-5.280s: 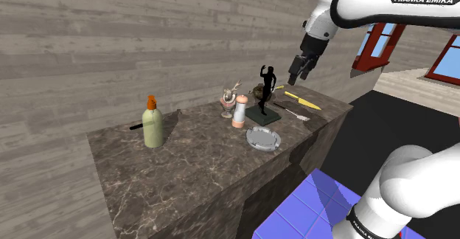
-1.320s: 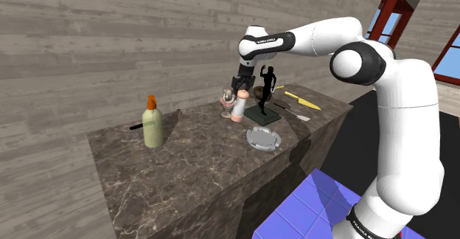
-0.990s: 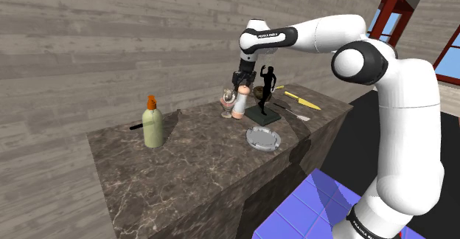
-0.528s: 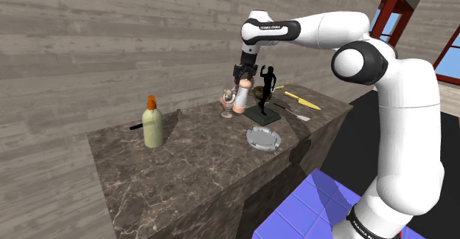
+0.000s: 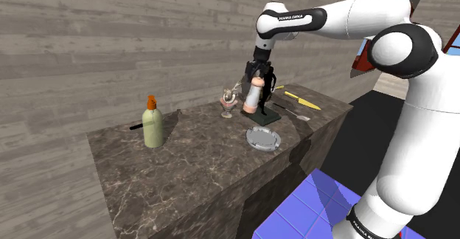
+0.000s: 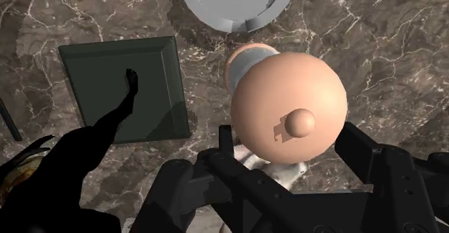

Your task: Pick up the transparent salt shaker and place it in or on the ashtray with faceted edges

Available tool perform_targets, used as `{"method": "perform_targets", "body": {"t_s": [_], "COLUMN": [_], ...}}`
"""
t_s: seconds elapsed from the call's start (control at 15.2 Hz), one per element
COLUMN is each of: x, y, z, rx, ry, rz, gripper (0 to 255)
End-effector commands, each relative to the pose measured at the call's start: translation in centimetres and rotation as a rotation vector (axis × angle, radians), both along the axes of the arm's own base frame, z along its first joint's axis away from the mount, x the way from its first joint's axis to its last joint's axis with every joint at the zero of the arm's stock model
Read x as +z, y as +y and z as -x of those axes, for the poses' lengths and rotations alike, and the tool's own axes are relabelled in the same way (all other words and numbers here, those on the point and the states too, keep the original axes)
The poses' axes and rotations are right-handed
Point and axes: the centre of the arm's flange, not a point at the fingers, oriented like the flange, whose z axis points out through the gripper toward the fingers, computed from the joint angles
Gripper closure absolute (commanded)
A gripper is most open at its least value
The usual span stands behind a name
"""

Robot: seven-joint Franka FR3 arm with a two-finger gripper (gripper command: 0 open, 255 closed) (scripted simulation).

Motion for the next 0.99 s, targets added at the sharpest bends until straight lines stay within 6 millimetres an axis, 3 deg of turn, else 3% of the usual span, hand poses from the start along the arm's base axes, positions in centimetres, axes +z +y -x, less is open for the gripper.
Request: {"method": "perform_targets", "body": {"t_s": [0.0, 0.46, 0.92], "x": [1.0, 4.3, 0.6], "y": [0.3, 0.0, 0.0], "z": [2.7, 11.2, 11.2], "rx": [0.000, 0.000, 0.000], "ry": [0.000, 0.000, 0.000], "rz": [0.000, 0.000, 0.000], "gripper": [255, 255, 255]}}
